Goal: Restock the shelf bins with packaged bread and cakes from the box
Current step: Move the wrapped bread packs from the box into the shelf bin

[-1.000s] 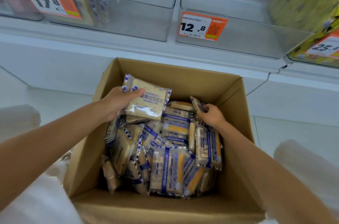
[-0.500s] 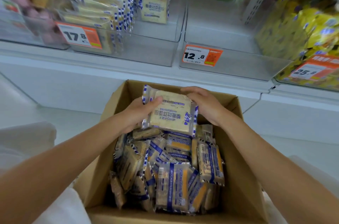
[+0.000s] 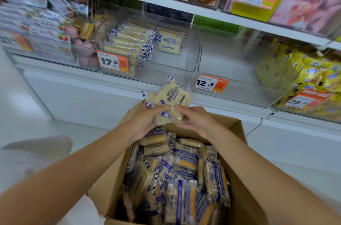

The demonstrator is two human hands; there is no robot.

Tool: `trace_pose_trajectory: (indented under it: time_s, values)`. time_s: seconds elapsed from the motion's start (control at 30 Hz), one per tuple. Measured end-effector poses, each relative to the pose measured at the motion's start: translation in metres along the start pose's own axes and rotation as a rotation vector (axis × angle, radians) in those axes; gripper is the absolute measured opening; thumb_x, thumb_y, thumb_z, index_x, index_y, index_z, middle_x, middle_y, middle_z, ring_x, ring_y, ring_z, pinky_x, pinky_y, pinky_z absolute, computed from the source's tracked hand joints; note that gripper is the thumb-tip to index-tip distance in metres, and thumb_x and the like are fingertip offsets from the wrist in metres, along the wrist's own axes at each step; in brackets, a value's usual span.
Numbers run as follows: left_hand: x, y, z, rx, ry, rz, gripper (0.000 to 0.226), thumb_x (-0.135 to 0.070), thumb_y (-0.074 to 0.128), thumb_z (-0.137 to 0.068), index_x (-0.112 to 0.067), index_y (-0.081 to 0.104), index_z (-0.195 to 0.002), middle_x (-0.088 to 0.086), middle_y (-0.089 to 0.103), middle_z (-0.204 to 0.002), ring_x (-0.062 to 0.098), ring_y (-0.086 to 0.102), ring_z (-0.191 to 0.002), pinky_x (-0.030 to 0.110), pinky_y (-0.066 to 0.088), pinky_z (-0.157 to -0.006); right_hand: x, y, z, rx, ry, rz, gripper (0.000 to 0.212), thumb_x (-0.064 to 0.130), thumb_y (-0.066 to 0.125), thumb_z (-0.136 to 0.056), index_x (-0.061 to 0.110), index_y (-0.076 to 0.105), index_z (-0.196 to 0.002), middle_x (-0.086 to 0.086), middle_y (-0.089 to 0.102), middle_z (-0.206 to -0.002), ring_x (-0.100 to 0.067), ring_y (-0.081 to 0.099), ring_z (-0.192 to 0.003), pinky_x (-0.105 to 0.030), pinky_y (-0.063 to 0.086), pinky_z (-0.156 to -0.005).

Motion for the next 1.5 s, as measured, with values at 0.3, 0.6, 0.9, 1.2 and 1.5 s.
trace_pose_trajectory:
  time_s: [0.3, 0.6, 0.9, 1.2, 1.5]
  values:
    - [-0.056, -0.018, 0.005, 0.02, 0.102, -0.181, 0.022, -0.014, 0.066, -0.089, -0.017, 0.065, -0.111, 0.006, 0.073, -0.104, 0.02, 0.07, -0.091, 0.037, 0.056, -0.077, 0.111, 0.045, 0.027, -0.251, -0.917, 1.422, 0.109, 0.072, 0.061, -0.075, 0.031, 0.0, -0.155, -0.001, 0.003, -0.164, -0.018, -0.007, -0.151, -0.047, -0.011, -0.12]
    - [-0.139, -0.007, 0.004, 0.063, 0.307, -0.348, 0.028, -0.049, 0.044, -0.099, -0.03, 0.065, -0.093, -0.017, 0.07, -0.088, 0.004, 0.062, -0.087, 0.028, 0.046, -0.083, 0.18, 0.049, 0.023, -0.275, -0.941, 1.319, 0.066, 0.075, 0.066, -0.067, 0.022, 0.047, -0.099, 0.01, 0.048, -0.087, -0.014, 0.05, -0.076, -0.032, 0.037, -0.058]
    - [-0.242, -0.068, -0.111, -0.372, 0.645, -1.186, 0.033, -0.033, 0.038, -0.101, -0.014, 0.06, -0.115, 0.009, 0.064, -0.116, 0.028, 0.059, -0.103, 0.041, 0.047, -0.089, 0.262, 0.02, -0.073, -0.577, -0.852, 1.443, 0.067, 0.077, 0.062, -0.071, 0.018, 0.047, -0.099, 0.006, 0.049, -0.088, -0.02, 0.052, -0.08, -0.034, 0.037, -0.061]
    - [-0.216, -0.091, -0.178, -0.245, 0.473, -1.662, 0.061, -0.06, 0.016, -0.098, -0.03, 0.029, -0.15, -0.001, 0.019, -0.162, 0.018, 0.012, -0.149, 0.049, 0.008, -0.118, 0.238, 0.012, -0.243, -0.573, -0.453, 1.779, 0.098, 0.068, 0.066, -0.073, 0.018, 0.026, -0.147, -0.012, 0.039, -0.148, -0.032, 0.039, -0.133, -0.05, 0.028, -0.107]
    - [-0.217, -0.089, -0.17, -0.277, 0.506, -1.629, 0.058, -0.059, 0.018, -0.098, -0.033, 0.028, -0.149, -0.004, 0.018, -0.162, 0.013, 0.01, -0.149, 0.044, 0.006, -0.119, 0.25, 0.0, -0.247, -0.788, -0.312, 1.705, 0.098, 0.067, 0.067, -0.074, 0.031, 0.016, -0.149, -0.015, 0.012, -0.158, -0.042, 0.026, -0.138, -0.057, 0.027, -0.109]
Point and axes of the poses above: each hand's wrist, its own z-axis away from the middle knuckle, its own y-axis out of the palm, x = y × z, the point moved 8 cm from there along -z, towards the middle knuckle
